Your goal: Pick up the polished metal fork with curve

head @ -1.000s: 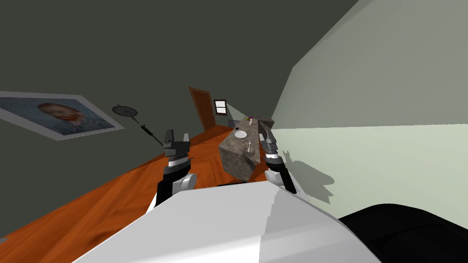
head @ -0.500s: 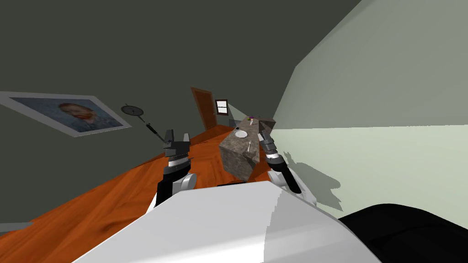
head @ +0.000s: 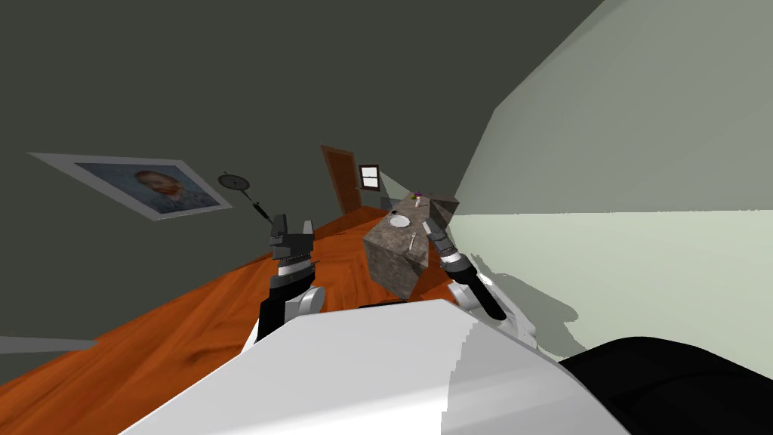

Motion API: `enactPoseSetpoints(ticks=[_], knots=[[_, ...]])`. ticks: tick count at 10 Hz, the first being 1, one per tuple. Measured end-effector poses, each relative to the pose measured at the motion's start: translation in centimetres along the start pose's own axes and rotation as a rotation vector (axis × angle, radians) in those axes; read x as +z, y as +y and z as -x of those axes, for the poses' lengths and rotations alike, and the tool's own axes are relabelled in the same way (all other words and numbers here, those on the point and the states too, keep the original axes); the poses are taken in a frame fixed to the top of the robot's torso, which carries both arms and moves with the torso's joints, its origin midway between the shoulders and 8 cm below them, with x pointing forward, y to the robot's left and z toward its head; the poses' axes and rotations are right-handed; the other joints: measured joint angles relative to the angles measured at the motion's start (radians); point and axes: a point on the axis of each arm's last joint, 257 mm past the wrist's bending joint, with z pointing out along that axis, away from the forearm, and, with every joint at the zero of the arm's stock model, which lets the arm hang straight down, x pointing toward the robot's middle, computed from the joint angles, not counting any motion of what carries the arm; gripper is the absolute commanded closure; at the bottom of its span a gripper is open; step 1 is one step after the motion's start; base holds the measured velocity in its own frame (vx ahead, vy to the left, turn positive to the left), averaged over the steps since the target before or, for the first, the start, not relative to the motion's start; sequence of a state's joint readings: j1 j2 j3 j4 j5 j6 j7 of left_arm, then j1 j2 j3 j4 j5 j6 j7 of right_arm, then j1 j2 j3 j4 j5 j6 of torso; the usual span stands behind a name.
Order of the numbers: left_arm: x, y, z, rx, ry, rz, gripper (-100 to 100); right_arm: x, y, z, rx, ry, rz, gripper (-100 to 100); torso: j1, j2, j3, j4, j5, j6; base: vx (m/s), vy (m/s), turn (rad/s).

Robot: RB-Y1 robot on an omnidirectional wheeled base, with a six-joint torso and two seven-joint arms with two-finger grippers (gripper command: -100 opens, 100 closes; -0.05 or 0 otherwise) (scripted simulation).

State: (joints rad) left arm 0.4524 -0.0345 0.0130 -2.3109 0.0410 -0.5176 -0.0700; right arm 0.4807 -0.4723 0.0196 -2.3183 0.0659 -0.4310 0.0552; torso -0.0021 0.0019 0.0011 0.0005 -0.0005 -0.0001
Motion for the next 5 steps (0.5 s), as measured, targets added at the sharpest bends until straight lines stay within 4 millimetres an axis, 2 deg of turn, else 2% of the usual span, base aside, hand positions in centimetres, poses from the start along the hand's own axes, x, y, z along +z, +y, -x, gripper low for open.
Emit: enactPoseSetpoints(ticks=[5], knots=[[0.0, 0.0, 0.0, 0.000, 0.000, 0.000, 0, -0.2, -0.1, -2.6, -0.148, 0.164, -0.004, -100, 0.000, 0.000, 0.000, 0.000, 0.000, 0.000, -0.036, -0.026, 0.104]])
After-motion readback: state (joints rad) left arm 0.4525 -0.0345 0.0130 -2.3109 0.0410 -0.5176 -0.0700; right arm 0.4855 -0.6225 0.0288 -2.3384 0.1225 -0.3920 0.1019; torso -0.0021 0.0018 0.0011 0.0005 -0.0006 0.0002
